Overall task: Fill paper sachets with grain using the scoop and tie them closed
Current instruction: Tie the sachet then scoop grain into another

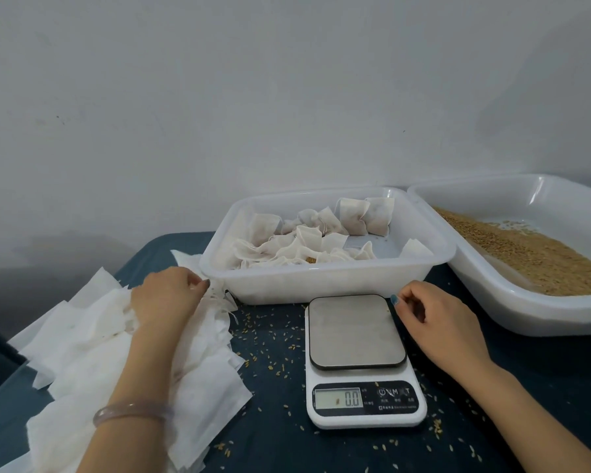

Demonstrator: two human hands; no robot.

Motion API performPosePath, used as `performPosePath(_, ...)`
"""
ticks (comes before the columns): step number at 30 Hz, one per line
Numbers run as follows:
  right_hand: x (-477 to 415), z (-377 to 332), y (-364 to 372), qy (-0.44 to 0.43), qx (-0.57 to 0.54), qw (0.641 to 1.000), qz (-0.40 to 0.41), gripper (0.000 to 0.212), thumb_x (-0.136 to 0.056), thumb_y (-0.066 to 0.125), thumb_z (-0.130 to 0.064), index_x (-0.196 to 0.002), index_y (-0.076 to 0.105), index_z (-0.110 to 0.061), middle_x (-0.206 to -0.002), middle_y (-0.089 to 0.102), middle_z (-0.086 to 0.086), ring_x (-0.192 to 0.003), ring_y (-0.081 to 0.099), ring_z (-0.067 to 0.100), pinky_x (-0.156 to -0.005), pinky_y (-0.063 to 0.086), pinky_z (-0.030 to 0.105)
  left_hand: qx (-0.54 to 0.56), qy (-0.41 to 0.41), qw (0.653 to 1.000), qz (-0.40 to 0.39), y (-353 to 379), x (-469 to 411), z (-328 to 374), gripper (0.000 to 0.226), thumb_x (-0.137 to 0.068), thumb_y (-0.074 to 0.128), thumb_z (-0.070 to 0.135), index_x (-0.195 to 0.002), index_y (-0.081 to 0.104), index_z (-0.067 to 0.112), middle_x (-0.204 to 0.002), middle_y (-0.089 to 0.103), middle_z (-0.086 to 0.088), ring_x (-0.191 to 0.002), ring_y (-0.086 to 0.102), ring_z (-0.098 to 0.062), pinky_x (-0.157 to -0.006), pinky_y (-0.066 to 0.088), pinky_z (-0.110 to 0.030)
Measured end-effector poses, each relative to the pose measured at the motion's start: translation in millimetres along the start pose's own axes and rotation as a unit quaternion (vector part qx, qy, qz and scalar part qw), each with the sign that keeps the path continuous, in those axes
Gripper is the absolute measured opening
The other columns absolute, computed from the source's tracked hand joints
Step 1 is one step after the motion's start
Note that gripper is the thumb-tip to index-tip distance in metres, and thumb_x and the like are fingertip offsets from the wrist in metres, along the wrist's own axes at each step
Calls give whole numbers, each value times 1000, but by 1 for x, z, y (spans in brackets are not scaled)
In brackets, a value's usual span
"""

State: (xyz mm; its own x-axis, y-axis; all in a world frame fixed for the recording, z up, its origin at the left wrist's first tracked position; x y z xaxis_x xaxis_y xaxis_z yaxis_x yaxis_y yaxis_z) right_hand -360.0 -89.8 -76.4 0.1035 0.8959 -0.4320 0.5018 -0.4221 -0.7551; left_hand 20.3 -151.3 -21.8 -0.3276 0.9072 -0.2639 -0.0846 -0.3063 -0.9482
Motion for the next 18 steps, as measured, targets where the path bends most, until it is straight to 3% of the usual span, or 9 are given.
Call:
performPosePath(2, 0, 0, 0, -3, 0, 1000, 1, 20, -91, 61, -37, -75, 50, -36, -70, 56, -15, -62, 53, 0, -50, 34, 23, 55, -4, 998, -34, -4, 1, 1, 32, -95, 57, 36, -65, 54, 23, -69, 58, -4, -67, 51, -26, -55, 34, -27)
performPosePath(4, 0, 0, 0, -5, 1, 1000, 2, 20, -91, 61, -38, -75, 49, -37, -70, 56, -16, -62, 53, 0, -50, 33, 23, 77, -10, 997, -6, -14, 2, 1, 37, -93, 58, 29, -61, 48, 16, -60, 49, -8, -59, 43, -27, -53, 32, -29)
performPosePath(6, 0, 0, 0, -3, 1, 1000, 5, 20, -91, 61, -38, -75, 50, -37, -70, 56, -16, -63, 53, 0, -50, 35, 24, 101, -11, 994, 49, -28, 6, 2, 37, -90, 58, 22, -58, 42, 13, -55, 42, -7, -56, 39, -27, -52, 30, -31)
performPosePath(9, 0, 1, 0, -5, 4, 1000, 6, 19, -92, 61, -37, -75, 51, -37, -70, 56, -16, -63, 53, 0, -51, 37, 24, 205, 5, 971, 119, -49, 12, 8, 26, -85, 56, 14, -64, 41, 11, -59, 49, -6, -60, 42, -26, -53, 29, -32)
performPosePath(12, -1, -1, 0, -7, -1, 1000, 5, 19, -91, 61, -36, -75, 51, -37, -70, 56, -16, -64, 54, 0, -51, 38, 24, 301, 48, 944, 128, -61, 17, 23, 29, -84, 55, 8, -65, 35, 15, -57, 39, 0, -55, 32, -20, -52, 27, -30)
performPosePath(14, -1, -1, -1, -5, -6, 1000, 8, 18, -92, 61, -36, -76, 52, -37, -71, 57, -17, -64, 54, 0, -52, 39, 24, 427, 63, 899, 75, -61, 20, 36, 37, -86, 60, 7, -63, 33, 18, -57, 34, 4, -54, 32, -16, -53, 32, -27)
performPosePath(16, -1, -2, -1, -5, -19, 1000, 10, 17, -92, 61, -36, -76, 54, -37, -71, 57, -17, -65, 54, 0, -53, 40, 25, 560, 76, 825, -14, -56, 28, 52, 41, -89, 65, 6, -63, 36, 19, -59, 35, 5, -52, 35, -11, -49, 37, -18)
performPosePath(18, -1, -3, -1, -6, -48, 999, 8, 15, -91, 61, -38, -77, 55, -38, -71, 59, -17, -66, 55, 1, -54, 40, 25, 609, 98, 781, -93, -46, 39, 69, 35, -92, 67, 9, -70, 41, 20, -60, 37, 8, -46, 34, -4, -43, 32, -13)
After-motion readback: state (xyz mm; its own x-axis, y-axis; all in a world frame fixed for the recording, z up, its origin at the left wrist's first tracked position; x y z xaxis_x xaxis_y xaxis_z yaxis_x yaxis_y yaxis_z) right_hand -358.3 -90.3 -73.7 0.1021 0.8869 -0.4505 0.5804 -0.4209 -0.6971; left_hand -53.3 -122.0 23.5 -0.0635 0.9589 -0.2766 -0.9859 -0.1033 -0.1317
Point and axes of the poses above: each hand's wrist, its own x-axis away from the middle knuckle, its own y-axis out of the palm, z = x × y, the point moved 3 cm from there along -x, towards the middle knuckle
